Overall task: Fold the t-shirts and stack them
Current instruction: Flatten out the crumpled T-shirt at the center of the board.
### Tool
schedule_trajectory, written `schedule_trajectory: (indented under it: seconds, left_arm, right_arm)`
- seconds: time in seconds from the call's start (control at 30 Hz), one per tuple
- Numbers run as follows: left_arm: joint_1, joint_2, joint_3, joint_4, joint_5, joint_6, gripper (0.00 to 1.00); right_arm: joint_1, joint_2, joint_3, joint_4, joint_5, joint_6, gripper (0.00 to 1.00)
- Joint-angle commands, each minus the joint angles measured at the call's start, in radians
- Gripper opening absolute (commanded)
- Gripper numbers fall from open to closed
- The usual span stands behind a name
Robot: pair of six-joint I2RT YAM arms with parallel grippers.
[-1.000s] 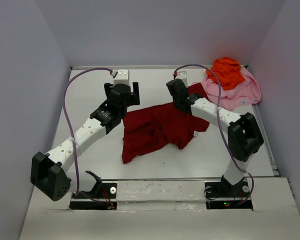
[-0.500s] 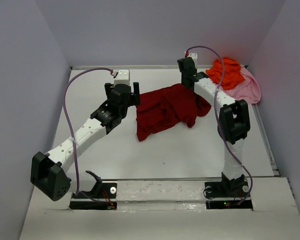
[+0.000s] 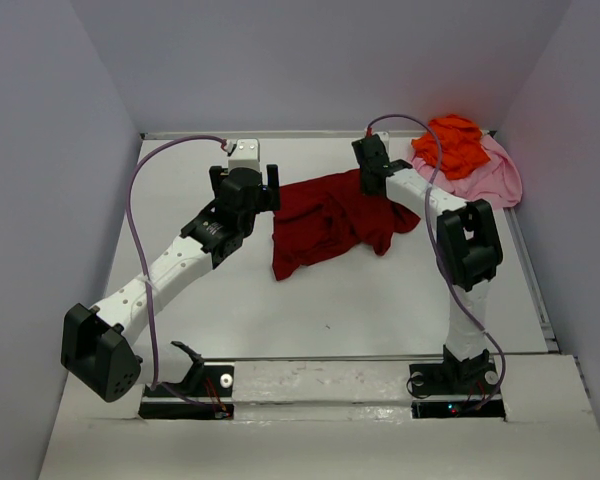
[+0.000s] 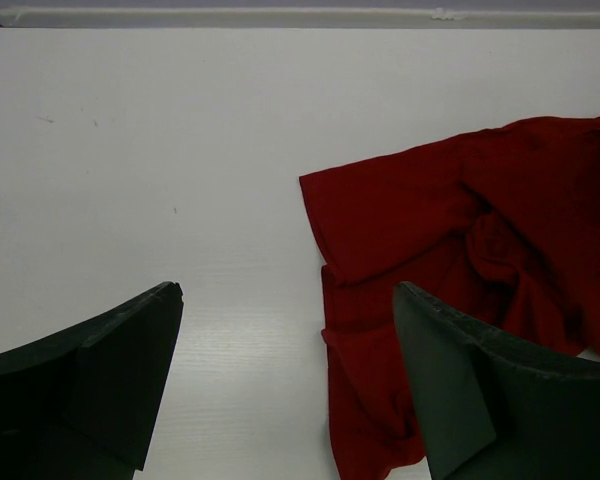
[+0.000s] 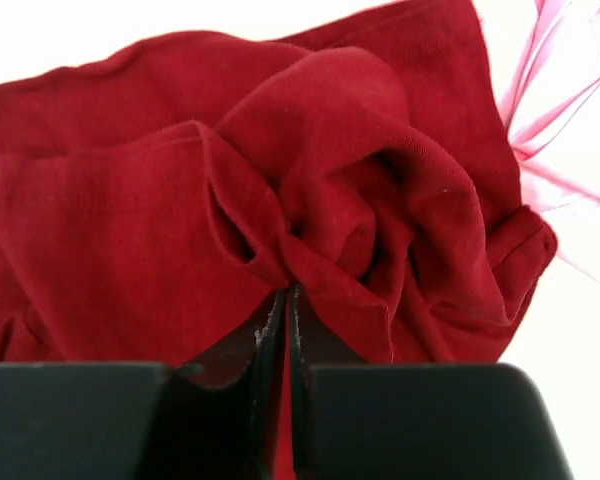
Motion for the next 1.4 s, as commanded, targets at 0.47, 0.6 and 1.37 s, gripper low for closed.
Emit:
schedule_trajectory:
  seconds: [0.47,0.6,1.37]
  left_arm:
    - [-0.004,-0.010,0.043,0.020,-0.005,0.007,0.96]
    - [-0.006,-0.010,0.043,0.020,-0.007,0.008,0.96]
    - [-0.006,-0.007,0.043,0.020,0.001,0.007,0.96]
  right_arm:
    - [0.033,-0.120,-0.069,0.076,-0.044,-0.018,0.00]
    - [0.072,-0.152,-0.089,0.085,-0.078,-0.038,0.00]
    - [0.210,-0.134,-0.138,0.088,0.008,-0.081,0.56]
